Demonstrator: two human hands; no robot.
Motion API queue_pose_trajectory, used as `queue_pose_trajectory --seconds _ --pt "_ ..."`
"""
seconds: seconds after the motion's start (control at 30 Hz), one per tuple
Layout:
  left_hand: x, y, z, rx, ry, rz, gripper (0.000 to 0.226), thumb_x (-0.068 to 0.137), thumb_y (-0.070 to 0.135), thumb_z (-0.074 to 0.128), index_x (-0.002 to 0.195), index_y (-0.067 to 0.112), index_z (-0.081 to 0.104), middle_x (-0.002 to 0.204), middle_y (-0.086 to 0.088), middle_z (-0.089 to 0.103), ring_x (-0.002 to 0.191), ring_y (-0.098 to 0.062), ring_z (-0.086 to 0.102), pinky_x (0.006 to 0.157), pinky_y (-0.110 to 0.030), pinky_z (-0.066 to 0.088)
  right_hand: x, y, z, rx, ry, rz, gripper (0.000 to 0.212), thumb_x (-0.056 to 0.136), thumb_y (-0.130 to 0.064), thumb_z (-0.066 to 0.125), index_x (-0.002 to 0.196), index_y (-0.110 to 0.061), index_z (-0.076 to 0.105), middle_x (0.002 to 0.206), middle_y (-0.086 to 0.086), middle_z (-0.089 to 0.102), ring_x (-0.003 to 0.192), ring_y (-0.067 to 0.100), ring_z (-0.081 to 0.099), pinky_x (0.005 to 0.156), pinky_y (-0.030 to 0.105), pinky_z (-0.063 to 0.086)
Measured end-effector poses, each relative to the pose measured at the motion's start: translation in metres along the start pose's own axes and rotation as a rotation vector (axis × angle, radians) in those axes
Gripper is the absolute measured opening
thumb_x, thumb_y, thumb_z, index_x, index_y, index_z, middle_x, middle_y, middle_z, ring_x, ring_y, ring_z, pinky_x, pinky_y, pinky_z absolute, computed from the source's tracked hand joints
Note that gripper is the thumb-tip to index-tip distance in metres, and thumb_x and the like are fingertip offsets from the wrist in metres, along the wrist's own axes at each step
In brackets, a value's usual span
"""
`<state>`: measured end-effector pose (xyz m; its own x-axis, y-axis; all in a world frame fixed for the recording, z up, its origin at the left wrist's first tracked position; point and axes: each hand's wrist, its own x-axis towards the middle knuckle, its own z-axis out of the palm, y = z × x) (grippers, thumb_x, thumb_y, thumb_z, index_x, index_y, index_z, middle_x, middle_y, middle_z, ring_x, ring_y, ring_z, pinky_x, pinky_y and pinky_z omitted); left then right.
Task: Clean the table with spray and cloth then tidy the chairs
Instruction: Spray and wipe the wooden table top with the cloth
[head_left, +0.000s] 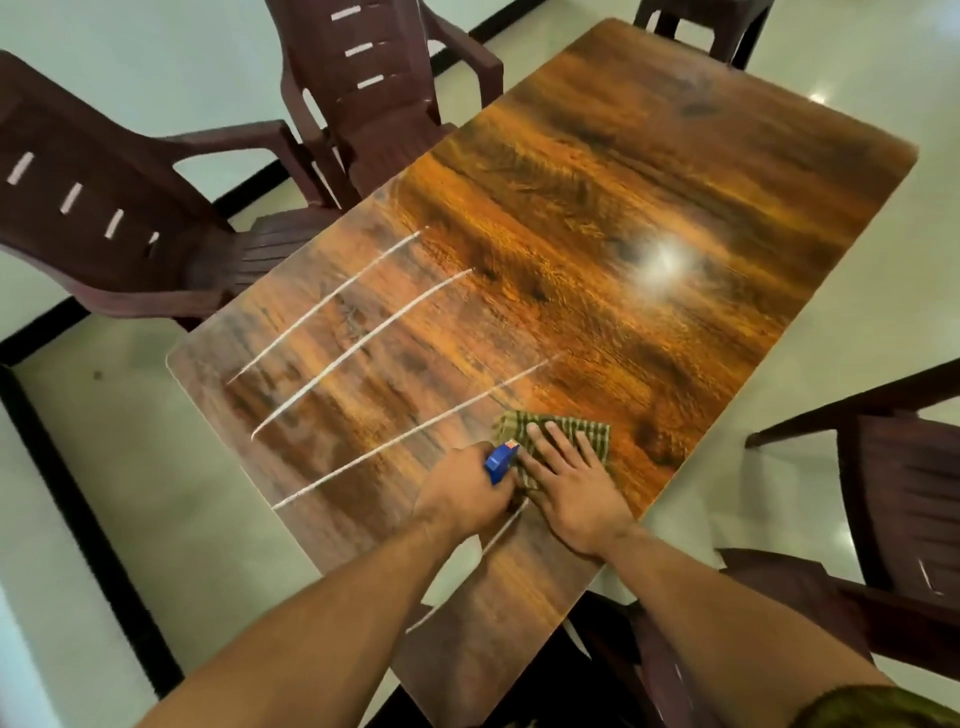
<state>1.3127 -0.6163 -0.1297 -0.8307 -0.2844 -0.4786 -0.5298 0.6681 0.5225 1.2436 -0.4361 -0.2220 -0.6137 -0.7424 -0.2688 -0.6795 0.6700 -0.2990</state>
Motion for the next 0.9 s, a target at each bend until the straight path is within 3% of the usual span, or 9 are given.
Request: queue_pose_trajectory --seconds 0.07,0.13,0.2,0.37,0.57,0.73,0.77,0.83,0.9 --pt "0.009 0.001 -0.01 0.031 0.008 -0.009 0.022 0.093 0.042 0.059 0.097 0.021 0.061 0.088 -0.004 0.069 0.079 -0.024 0.065 0.071 -0.033 0.051 0.007 0.021 -0.005 0.018 0.041 0.127 0.059 0.104 -0.051 0.02 0.159 -0.037 0.004 0.166 -0.006 -0.01 0.152 0.021 -0.018 0.123 0.058 0.0" --pt "0.019 -0.002 -0.021 0.067 0.013 -0.012 0.023 0.094 0.045 0.058 0.098 0.022 0.058 0.089 -0.003 0.066 0.079 -0.023 0.063 0.073 -0.034 0.051 0.025 0.017 -0.014 0.134 0.161 0.617 0.06 0.105 -0.051 0.021 0.16 -0.033 0.005 0.168 -0.001 -0.01 0.154 0.024 -0.016 0.123 0.056 -0.005" --pt "0.03 -0.006 -0.029 0.09 0.006 -0.018 0.025 0.095 0.046 0.058 0.1 0.022 0.057 0.09 -0.003 0.066 0.081 -0.023 0.063 0.078 -0.036 0.054 0.05 -0.007 -0.018 0.211 0.195 0.796 0.061 0.105 -0.048 0.026 0.161 -0.028 0.009 0.168 0.002 -0.009 0.154 0.026 -0.014 0.123 0.053 -0.007" --pt "0.051 -0.015 -0.045 0.158 -0.057 0.055 0.031 0.094 0.049 0.057 0.105 0.02 0.062 0.09 -0.005 0.068 0.079 -0.024 0.064 0.075 -0.036 0.055 0.057 -0.019 -0.01 0.12 0.192 0.506 0.058 0.106 -0.045 0.032 0.16 -0.031 0.015 0.169 -0.002 -0.001 0.155 0.021 -0.01 0.124 0.048 -0.006" --pt "0.073 -0.042 -0.08 0.121 -0.075 0.18 0.033 0.094 0.053 0.054 0.1 0.022 0.061 0.085 -0.001 0.066 0.08 -0.023 0.063 0.075 -0.036 0.055 0.092 -0.077 0.001 0.236 0.275 0.888 0.06 0.105 -0.045 0.03 0.16 -0.03 0.013 0.169 0.002 -0.003 0.155 0.025 -0.009 0.124 0.05 -0.005" --pt "0.089 -0.075 -0.119 0.137 -0.11 0.264 0.028 0.093 0.048 0.058 0.091 0.021 0.063 0.081 -0.002 0.067 0.079 -0.023 0.066 0.074 -0.036 0.057 0.105 -0.108 0.006 0.065 0.138 0.316 0.061 0.101 -0.048 0.021 0.159 -0.032 0.017 0.168 -0.004 -0.005 0.155 0.022 -0.009 0.125 0.051 0.0" --pt "0.091 -0.086 -0.129 0.126 -0.11 0.27 0.028 0.093 0.049 0.058 0.089 0.022 0.063 0.077 0.0 0.066 0.076 -0.022 0.065 0.073 -0.036 0.057 0.113 -0.104 0.001 0.061 0.153 0.433 0.06 0.102 -0.049 0.023 0.159 -0.034 0.016 0.168 -0.004 -0.004 0.155 0.021 -0.01 0.125 0.051 0.0" --pt "0.092 -0.103 -0.145 0.134 -0.097 0.269 0.028 0.093 0.051 0.057 0.089 0.024 0.062 0.072 0.001 0.062 0.071 -0.02 0.063 0.069 -0.036 0.055 0.129 -0.103 -0.01 0.209 0.239 0.997 0.06 0.105 -0.047 0.025 0.161 -0.032 0.01 0.169 0.0 -0.005 0.155 0.024 -0.01 0.125 0.051 -0.001" --pt "0.096 -0.117 -0.16 0.125 -0.068 0.28 0.031 0.092 0.054 0.056 0.095 0.023 0.064 0.075 -0.001 0.066 0.072 -0.021 0.064 0.071 -0.039 0.057 0.156 -0.123 -0.017 0.247 0.248 1.099 0.062 0.104 -0.051 0.02 0.161 -0.029 0.007 0.168 0.003 -0.01 0.154 0.028 -0.013 0.123 0.05 -0.008"
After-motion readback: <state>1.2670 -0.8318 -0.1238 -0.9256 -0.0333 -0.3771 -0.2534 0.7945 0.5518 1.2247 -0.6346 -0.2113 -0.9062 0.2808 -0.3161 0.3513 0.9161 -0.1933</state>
